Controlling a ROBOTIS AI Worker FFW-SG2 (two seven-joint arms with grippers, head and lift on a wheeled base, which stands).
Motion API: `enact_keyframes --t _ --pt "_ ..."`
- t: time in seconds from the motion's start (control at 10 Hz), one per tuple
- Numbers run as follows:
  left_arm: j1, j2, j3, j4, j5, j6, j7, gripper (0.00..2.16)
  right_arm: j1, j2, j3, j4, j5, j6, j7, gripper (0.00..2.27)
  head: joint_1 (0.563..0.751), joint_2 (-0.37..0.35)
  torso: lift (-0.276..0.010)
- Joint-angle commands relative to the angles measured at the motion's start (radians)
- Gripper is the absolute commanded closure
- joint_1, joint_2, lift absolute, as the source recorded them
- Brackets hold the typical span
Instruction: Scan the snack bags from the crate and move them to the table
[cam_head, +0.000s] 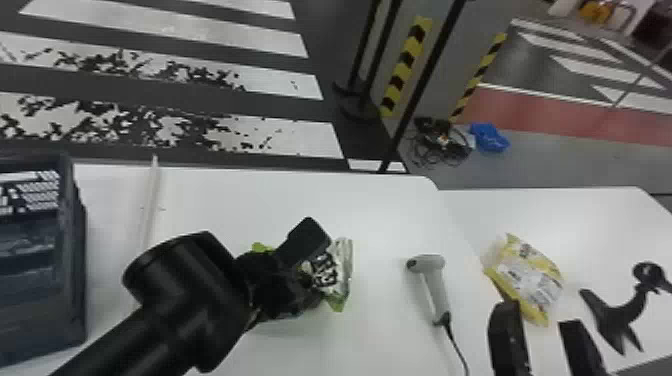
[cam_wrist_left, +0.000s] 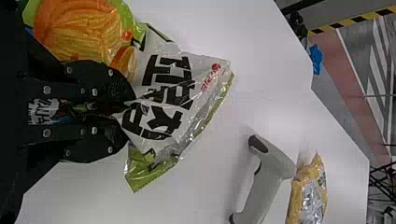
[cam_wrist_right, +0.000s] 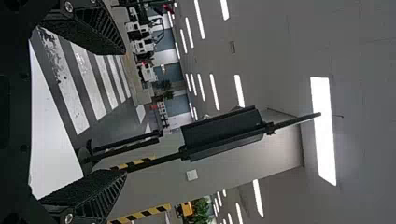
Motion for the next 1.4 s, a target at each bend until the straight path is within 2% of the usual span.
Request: enact_keyframes --t 0.0,0.4,0.6,0.8,1.0,1.1,1.3 --pt "0.002 -0.003 0.027 -0.025 0.009 0.042 -0.002 0.0 0.003 0.0 -0.002 -0.002 0.0 0.0 0.0 0.08 0.695 -0.35 -0.095" --pt "0.054 -0.003 0.179 -0.215 0.058 0.205 -0.017 0.02 -0.003 -0.003 -0.004 -0.002 0.003 0.003 0.0 0.08 0.695 -0.35 -0.095" --pt "0.1 -0.003 0.256 -0.34 0.063 0.288 -0.02 0.02 -0.015 -0.008 -0.004 0.001 0.002 0.009 0.0 0.08 0.695 -0.35 -0.095" --pt "0.16 -0.003 0.388 -0.452 0.067 0.303 -0.017 0.02 -0.035 -0.02 -0.005 0.01 -0.001 0.028 0.0 0.08 0.695 -0.35 -0.095" --pt "0.184 -0.003 0.472 -0.541 0.069 0.309 0.003 0.02 -0.057 -0.038 -0.005 0.038 -0.018 0.034 0.0 0.08 0.695 -0.35 -0.095" --pt "0.204 0.023 0.512 -0.573 0.078 0.309 0.024 0.02 -0.067 -0.043 -0.004 0.049 -0.021 0.034 0.0 0.08 0.695 -0.35 -0.095" --pt "0.281 0.101 0.581 -0.693 0.081 0.291 0.095 0.02 -0.078 -0.055 -0.004 0.061 -0.035 0.034 0.006 0.08 0.695 -0.35 -0.095"
